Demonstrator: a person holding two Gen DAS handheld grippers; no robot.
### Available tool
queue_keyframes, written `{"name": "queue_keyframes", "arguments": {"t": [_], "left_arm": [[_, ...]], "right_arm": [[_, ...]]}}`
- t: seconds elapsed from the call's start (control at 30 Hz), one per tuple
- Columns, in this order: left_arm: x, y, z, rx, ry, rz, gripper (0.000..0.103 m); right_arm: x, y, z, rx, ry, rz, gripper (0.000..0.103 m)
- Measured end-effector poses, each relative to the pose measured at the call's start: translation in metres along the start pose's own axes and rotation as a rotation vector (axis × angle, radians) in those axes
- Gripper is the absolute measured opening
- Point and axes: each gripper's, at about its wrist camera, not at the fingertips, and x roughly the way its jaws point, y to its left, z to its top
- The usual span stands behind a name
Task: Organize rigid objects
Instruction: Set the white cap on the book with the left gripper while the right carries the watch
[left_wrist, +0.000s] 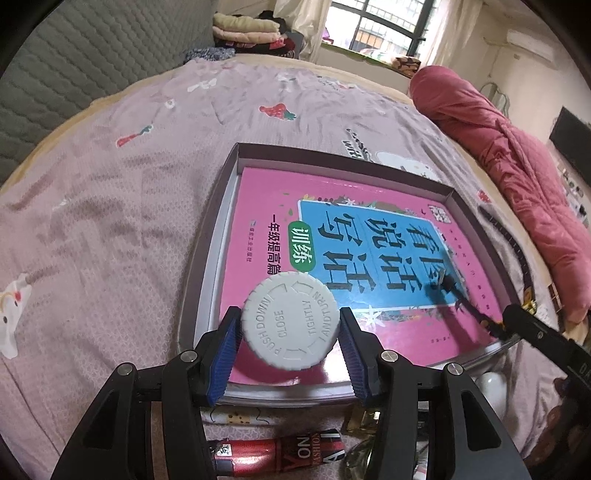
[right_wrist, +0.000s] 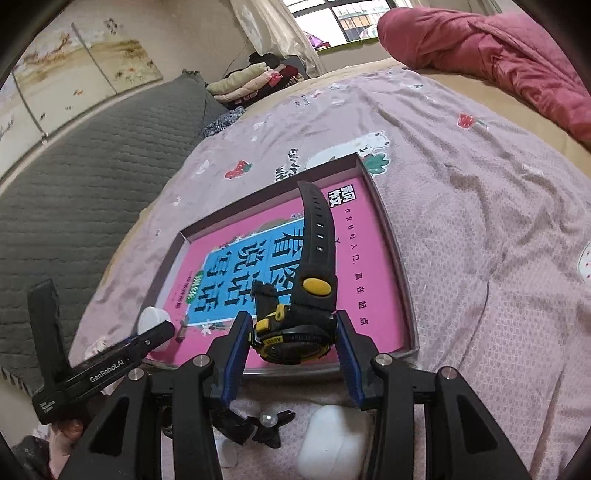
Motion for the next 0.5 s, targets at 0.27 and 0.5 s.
{"name": "queue_keyframes", "arguments": {"t": [0.27, 0.5], "left_arm": [[-0.003, 0.000, -0.002, 0.022, -0.020, 0.006, 0.057], [-0.007, 0.000, -0.004, 0.035, -0.033, 0.010, 0.063]], "right_arm": [[0.003, 0.004, 0.002, -0.031, 0.017, -0.057, 0.045], [0.007, 0.016, 0.001, -0.134, 0.040, -0.173, 0.046]]}}
